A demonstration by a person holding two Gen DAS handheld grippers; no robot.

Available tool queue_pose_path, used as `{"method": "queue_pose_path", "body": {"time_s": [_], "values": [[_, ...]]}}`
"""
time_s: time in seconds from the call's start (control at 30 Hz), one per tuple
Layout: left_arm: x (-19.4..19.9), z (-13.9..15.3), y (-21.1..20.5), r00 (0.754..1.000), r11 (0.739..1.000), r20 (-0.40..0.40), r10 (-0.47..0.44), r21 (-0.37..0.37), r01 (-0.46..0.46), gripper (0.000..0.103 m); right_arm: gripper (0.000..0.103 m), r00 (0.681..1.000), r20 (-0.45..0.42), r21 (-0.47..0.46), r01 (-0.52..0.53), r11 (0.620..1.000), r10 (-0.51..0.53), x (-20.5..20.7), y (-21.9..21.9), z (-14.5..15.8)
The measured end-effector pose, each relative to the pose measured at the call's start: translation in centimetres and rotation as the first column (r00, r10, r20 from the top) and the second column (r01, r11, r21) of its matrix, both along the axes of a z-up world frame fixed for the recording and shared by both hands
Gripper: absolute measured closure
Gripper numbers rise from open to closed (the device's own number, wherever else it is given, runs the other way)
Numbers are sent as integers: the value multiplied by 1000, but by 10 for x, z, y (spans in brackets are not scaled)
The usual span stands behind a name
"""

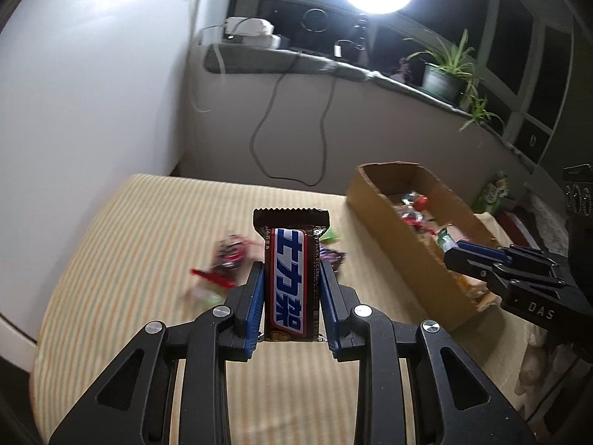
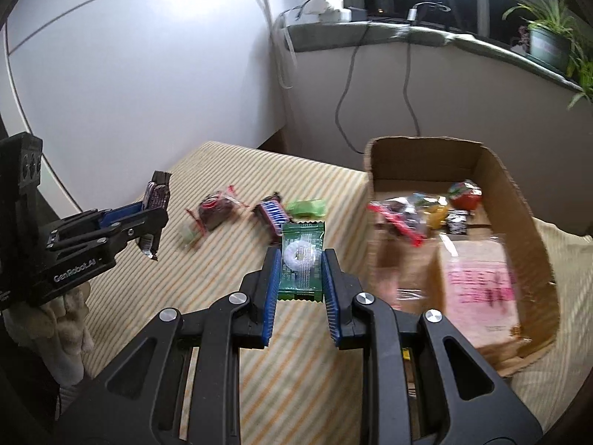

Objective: Organize snacks
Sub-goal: 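Carry both items over the box and open both tools to drop them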

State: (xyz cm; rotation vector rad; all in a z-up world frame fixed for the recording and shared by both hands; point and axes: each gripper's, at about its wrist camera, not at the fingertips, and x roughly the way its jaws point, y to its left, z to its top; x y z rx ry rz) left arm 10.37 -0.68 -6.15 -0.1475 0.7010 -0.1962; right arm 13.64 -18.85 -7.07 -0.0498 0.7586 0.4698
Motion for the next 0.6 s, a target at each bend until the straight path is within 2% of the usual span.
{"method": "queue_pose_path", "body": {"time_s": [0.33,0.6], "values": [[16,9,-54,995,995,14,-99,-13,100,76,80,996,13,-4,93,996,-93,7,-58,5],[23,10,-96,985,985,10,-171,-10,171,76,80,991,15,-14,135,991,-135,13,-88,6]]}}
